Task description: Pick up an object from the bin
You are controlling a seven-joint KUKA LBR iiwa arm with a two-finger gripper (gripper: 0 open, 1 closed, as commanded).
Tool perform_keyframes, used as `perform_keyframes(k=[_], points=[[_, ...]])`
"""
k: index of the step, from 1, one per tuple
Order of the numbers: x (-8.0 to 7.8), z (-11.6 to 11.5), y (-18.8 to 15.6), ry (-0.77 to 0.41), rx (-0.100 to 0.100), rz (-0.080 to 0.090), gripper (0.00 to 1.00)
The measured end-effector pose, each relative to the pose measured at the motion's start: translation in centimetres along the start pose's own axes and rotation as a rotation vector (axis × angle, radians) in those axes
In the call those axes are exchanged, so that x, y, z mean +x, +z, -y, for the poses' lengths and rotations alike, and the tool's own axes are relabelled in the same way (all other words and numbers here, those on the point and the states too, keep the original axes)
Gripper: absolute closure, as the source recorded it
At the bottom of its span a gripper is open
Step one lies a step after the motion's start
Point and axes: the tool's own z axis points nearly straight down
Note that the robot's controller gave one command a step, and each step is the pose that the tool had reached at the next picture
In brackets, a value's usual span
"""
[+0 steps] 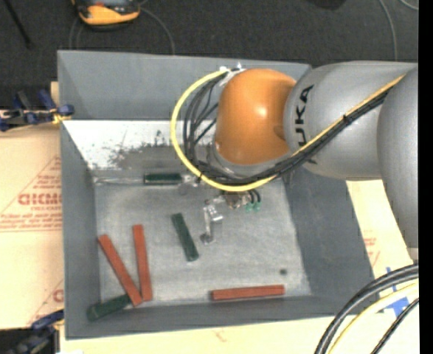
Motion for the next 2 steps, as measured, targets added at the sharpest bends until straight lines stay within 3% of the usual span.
perform_keyframes(k=[1, 2], points=[[-0.5, 0.0, 5.4, -0.226, 0.002, 0.007, 0.00], [-1.5, 2.3, 7.7, -0.555, -0.002, 0.001, 1.00]])
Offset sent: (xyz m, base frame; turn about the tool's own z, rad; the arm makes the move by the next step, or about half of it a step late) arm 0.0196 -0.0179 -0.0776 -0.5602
